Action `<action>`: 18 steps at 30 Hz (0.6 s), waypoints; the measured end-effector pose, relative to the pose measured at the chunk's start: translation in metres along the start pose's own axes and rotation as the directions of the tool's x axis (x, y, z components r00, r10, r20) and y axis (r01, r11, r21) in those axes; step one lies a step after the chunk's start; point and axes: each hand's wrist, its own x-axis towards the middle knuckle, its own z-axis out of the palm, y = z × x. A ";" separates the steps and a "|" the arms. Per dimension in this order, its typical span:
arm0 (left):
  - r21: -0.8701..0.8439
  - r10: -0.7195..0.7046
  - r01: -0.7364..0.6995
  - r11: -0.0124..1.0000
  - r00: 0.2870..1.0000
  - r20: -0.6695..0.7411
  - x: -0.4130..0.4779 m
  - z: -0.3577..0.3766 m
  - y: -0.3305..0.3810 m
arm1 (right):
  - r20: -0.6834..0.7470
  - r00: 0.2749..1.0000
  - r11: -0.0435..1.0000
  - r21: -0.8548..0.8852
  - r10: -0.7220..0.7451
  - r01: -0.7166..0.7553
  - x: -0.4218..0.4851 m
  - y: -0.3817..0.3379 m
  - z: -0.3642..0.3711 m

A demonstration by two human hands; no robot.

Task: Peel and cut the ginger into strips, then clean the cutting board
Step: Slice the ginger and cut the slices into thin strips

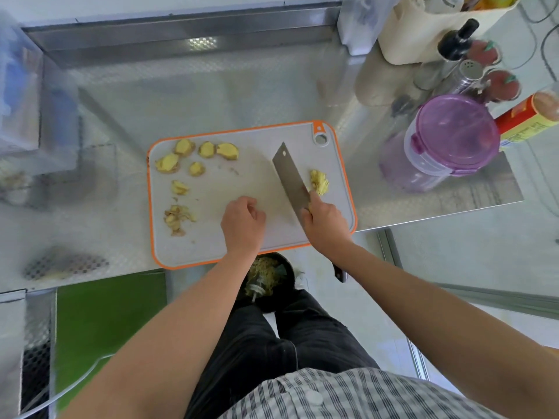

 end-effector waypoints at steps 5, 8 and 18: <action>0.032 0.038 -0.040 0.999 0.997 0.070 0.006 0.010 0.008 | 0.047 0.998 0.999 -0.024 -0.032 0.033 -0.002 0.007 0.000; 0.032 0.054 -0.057 0.998 0.996 0.074 0.011 0.010 0.011 | -0.048 0.998 0.999 0.001 0.032 -0.032 0.006 0.014 -0.007; 0.366 0.258 -0.224 0.903 0.965 -0.047 0.057 -0.016 0.021 | -0.023 0.999 0.998 0.053 -0.037 0.038 0.043 -0.008 -0.019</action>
